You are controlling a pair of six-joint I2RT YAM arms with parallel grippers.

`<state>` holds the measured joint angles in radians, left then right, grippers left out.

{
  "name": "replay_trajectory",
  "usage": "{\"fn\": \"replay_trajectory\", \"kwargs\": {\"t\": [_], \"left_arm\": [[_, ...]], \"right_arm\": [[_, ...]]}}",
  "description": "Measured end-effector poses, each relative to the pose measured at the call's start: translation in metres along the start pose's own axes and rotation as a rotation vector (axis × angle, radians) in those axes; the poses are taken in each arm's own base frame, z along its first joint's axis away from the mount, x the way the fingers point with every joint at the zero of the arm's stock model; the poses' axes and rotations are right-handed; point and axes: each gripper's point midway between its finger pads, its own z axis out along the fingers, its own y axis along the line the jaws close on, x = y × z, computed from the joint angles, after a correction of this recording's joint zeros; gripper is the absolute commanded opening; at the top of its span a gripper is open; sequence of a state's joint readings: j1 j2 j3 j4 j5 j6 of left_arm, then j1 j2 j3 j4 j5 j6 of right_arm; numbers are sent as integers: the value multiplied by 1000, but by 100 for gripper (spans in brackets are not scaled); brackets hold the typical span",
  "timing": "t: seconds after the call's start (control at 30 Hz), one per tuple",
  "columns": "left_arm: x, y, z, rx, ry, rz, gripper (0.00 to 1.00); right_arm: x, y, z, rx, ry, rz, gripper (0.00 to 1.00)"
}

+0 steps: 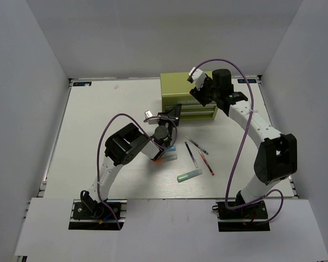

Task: Sort the stationery into containers
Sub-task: Open the drawer at the center of the board.

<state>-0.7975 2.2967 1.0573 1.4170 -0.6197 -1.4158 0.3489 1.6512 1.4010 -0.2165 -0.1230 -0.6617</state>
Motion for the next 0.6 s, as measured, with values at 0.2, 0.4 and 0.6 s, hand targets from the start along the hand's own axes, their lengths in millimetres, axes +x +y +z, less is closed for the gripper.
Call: {"fn": "replay_trajectory", "kwargs": {"t": [0.2, 0.4, 0.6], "left_arm": [[1, 0, -5, 0, 14, 0, 0], [2, -1, -8, -3, 25, 1, 0], [4, -2, -16, -9, 49, 13, 0]], "right_arm": [[0, 0, 0, -4, 6, 1, 59], [0, 0, 0, -4, 8, 2, 59], [1, 0, 0, -5, 13, 3, 59]]}}
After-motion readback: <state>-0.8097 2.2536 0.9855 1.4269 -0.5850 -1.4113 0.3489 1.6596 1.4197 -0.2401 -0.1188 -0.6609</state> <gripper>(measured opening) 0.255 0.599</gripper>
